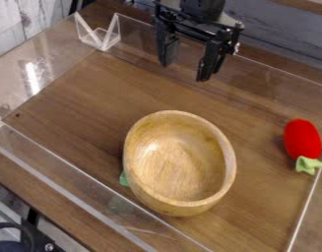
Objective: Put the green block in the brown bowl
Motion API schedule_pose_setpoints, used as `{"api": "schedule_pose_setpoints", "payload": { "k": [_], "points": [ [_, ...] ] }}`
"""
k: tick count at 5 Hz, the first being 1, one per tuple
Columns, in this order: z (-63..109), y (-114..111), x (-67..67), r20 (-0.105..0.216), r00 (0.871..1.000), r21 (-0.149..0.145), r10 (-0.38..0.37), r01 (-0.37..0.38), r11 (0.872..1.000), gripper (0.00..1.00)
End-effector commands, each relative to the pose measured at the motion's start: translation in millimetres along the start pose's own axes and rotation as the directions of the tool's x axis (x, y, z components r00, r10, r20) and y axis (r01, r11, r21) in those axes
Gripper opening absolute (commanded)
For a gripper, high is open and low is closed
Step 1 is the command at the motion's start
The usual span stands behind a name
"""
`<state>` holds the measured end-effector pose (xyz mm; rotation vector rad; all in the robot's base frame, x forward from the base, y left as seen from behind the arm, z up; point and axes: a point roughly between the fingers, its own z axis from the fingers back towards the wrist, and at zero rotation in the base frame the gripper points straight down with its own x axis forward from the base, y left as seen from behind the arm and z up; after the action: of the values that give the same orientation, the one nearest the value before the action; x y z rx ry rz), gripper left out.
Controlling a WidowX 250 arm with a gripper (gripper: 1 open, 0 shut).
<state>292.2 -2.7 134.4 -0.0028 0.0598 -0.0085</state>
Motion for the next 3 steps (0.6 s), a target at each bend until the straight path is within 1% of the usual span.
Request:
{"api": "schedule_pose_setpoints", "payload": {
  "k": [1, 2, 3],
  "points": [
    [0.0, -12, 4.2, -0.033, 0.996, -0.011, 0.077, -0.077, 0.997, 1.00],
    [-4.5, -48, 6.8, -0.033, 0.989, -0.025, 0.143, -0.144, 0.989, 1.00],
    [-11.3, -97, 15.7, -0.021, 0.969, -0.050, 0.247, -0.248, 0.967, 1.00]
  ]
}}
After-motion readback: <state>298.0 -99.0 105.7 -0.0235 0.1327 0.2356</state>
